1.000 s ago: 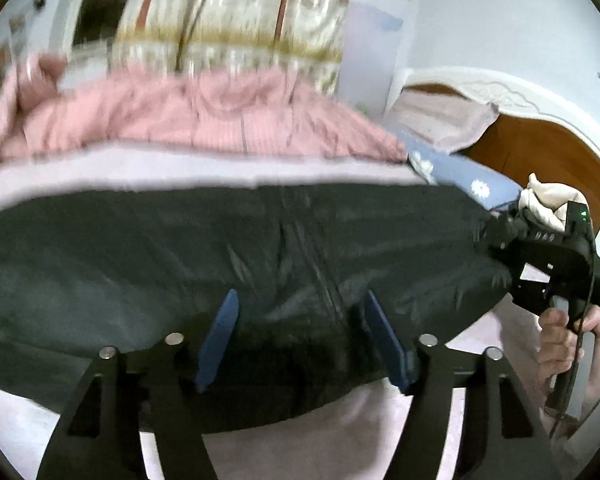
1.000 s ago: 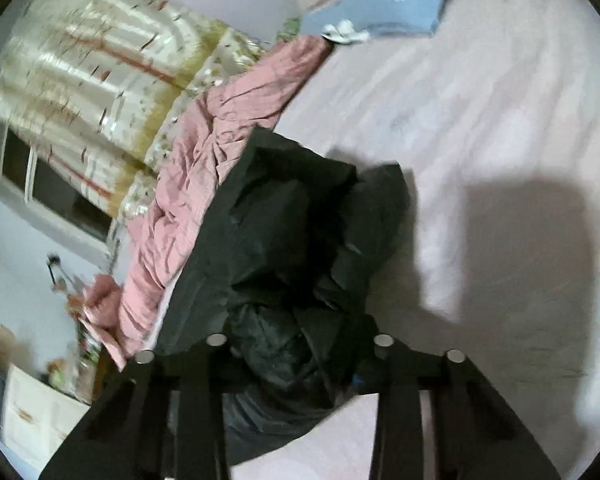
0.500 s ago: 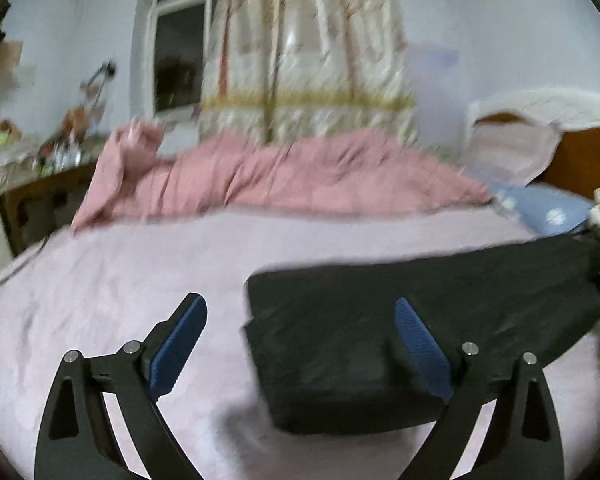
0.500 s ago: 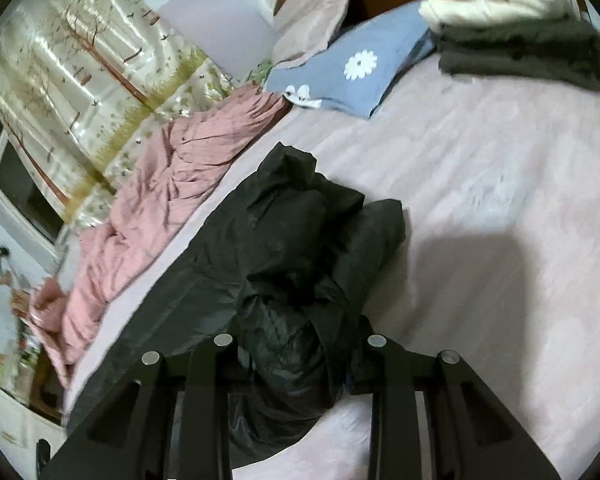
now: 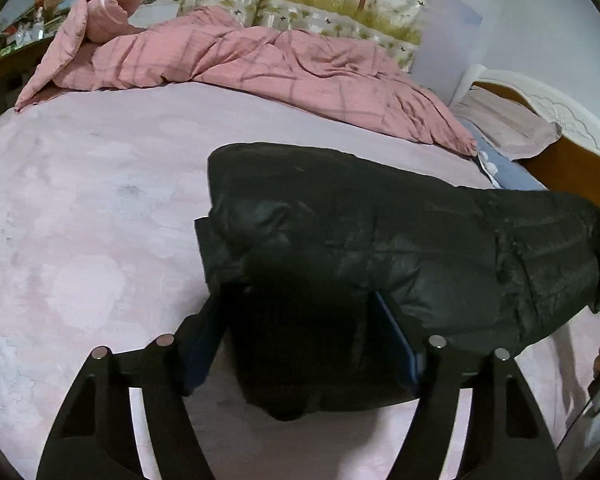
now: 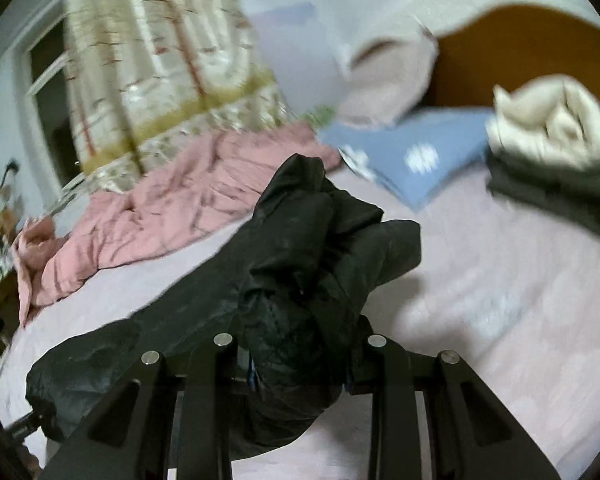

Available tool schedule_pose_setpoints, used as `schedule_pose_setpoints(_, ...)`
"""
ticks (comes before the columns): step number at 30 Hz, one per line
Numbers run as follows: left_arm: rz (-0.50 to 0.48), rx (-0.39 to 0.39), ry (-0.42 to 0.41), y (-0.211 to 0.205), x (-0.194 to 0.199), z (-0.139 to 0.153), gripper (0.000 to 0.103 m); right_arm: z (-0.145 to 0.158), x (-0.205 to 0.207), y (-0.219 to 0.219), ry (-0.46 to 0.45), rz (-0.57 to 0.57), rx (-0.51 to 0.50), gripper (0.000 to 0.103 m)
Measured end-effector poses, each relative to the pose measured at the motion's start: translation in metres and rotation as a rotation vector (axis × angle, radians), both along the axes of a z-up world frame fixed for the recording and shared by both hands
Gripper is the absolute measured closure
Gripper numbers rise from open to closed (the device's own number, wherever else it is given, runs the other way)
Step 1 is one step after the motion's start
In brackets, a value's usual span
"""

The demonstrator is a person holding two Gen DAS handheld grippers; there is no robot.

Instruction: Fold large clothes

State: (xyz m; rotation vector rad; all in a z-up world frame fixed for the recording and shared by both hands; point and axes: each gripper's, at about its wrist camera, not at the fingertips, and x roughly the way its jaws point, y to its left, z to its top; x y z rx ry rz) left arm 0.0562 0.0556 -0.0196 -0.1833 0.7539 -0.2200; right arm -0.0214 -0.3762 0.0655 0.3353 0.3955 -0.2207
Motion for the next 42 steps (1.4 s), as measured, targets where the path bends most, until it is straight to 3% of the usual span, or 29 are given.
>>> schedule_pose_setpoints(2,-0.001,0.011,-0.016,-0.002,-0.002,0.005,0.041,0.014,-0.004,0.015,-0.022,0.010,-0.035,0.072)
schedule_pose_setpoints(6,0.002,0.021,-0.044,0.003,-0.010,0.011,0.042,0.046,-0.013,0.058,-0.074,0.057,-0.111,0.071)
schedule_pose_setpoints(13,0.019,0.032,-0.112,0.006,-0.023,0.033,0.043,0.082,-0.013,0.130,-0.178,0.246,-0.064,0.057)
schedule_pose_setpoints(21,0.044,0.030,-0.194,0.021,-0.033,0.055,0.043,0.074,0.007,0.241,-0.156,0.383,-0.231,0.054)
schedule_pose_setpoints(23,0.050,0.035,-0.214,0.025,-0.037,0.060,0.043,0.065,0.009,0.263,-0.139,0.415,-0.262,0.050)
schedule_pose_setpoints(25,0.060,0.037,-0.229,0.028,-0.038,0.064,0.043,0.056,0.012,0.281,-0.126,0.467,-0.270,0.030)
schedule_pose_setpoints(27,0.075,0.029,-0.241,0.035,-0.039,0.067,0.043,0.047,0.014,0.296,-0.111,0.541,-0.246,0.021)
schedule_pose_setpoints(30,0.102,0.006,-0.253,0.048,-0.040,0.072,0.043,0.034,0.018,0.305,-0.078,0.631,-0.156,0.021)
schedule_pose_setpoints(33,0.131,-0.022,-0.263,0.064,-0.041,0.076,0.043,0.020,0.027,0.295,-0.023,0.692,0.008,0.020)
schedule_pose_setpoints(36,0.153,-0.049,-0.274,0.076,-0.041,0.080,0.043,0.016,0.025,0.275,-0.030,0.674,0.103,0.020)
schedule_pose_setpoints(39,0.160,-0.062,-0.288,0.081,-0.042,0.082,0.043,0.022,0.012,0.251,-0.096,0.599,0.103,0.020)
schedule_pose_setpoints(42,0.137,-0.083,-0.324,0.080,-0.047,0.085,0.043,0.030,0.007,0.234,-0.112,0.405,-0.036,0.020)
